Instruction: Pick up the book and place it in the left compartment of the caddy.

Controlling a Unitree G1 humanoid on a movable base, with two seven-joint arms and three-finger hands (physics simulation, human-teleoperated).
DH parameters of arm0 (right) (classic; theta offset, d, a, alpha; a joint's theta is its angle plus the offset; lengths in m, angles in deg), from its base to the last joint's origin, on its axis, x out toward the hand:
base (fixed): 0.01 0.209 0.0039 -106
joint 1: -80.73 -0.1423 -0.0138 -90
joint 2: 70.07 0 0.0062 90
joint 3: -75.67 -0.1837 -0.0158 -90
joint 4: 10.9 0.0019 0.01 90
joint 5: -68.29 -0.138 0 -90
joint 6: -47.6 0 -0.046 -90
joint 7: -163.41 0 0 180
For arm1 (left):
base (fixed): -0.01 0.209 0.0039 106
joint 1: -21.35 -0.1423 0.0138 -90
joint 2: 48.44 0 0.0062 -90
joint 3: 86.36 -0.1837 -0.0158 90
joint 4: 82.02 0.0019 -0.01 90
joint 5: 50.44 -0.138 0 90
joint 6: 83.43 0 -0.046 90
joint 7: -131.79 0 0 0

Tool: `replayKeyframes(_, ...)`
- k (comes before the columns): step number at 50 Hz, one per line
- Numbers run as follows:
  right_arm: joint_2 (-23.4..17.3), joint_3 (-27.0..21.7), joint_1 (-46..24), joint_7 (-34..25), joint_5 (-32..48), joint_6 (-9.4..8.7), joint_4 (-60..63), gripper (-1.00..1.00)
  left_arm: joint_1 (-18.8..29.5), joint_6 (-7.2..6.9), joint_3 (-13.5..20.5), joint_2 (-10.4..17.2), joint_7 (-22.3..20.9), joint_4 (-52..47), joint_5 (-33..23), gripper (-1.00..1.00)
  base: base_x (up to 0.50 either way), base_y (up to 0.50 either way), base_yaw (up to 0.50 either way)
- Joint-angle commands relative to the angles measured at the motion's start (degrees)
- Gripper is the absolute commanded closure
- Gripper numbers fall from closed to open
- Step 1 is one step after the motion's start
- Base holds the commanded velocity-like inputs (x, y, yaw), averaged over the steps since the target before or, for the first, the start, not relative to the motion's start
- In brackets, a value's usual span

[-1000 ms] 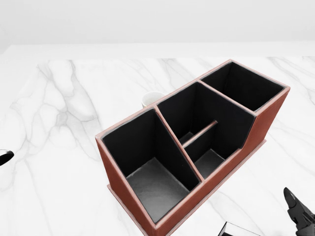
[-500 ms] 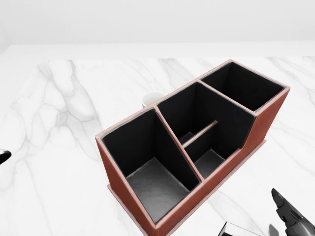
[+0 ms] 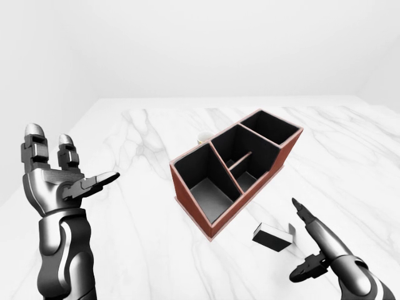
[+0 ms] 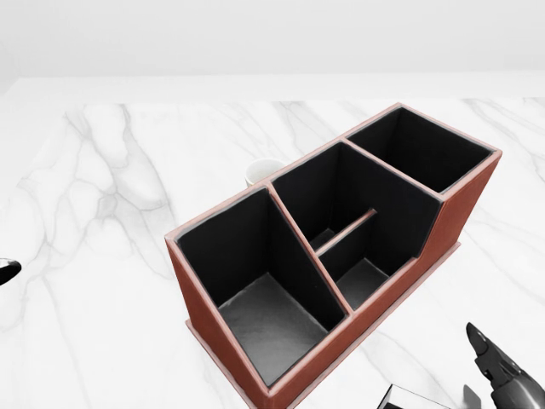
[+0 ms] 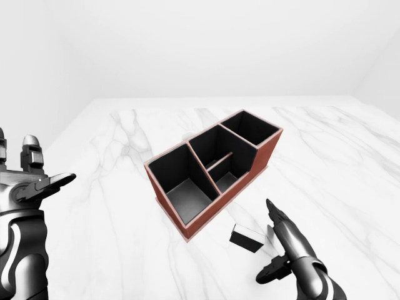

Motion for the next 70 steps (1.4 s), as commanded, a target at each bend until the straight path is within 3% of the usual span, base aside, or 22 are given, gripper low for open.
replayKeyframes(1, -1.25, -0.58, -0.34, 0.0, -0.9, 0.0, -1.59, -1.0, 0.03, 0.0, -0.04, 0.02, 0.16, -0.32, 0.03, -1.0, 0.0, 0.0, 0.0)
replayKeyframes(70, -7.33, 5.25, -6.17, 0.0, -4.2, 0.0, -13.59, -1.0, 0.31, 0.0, 0.13, 0.15, -0.22, 0.9, 0.03, -1.0, 0.0, 0.0, 0.0)
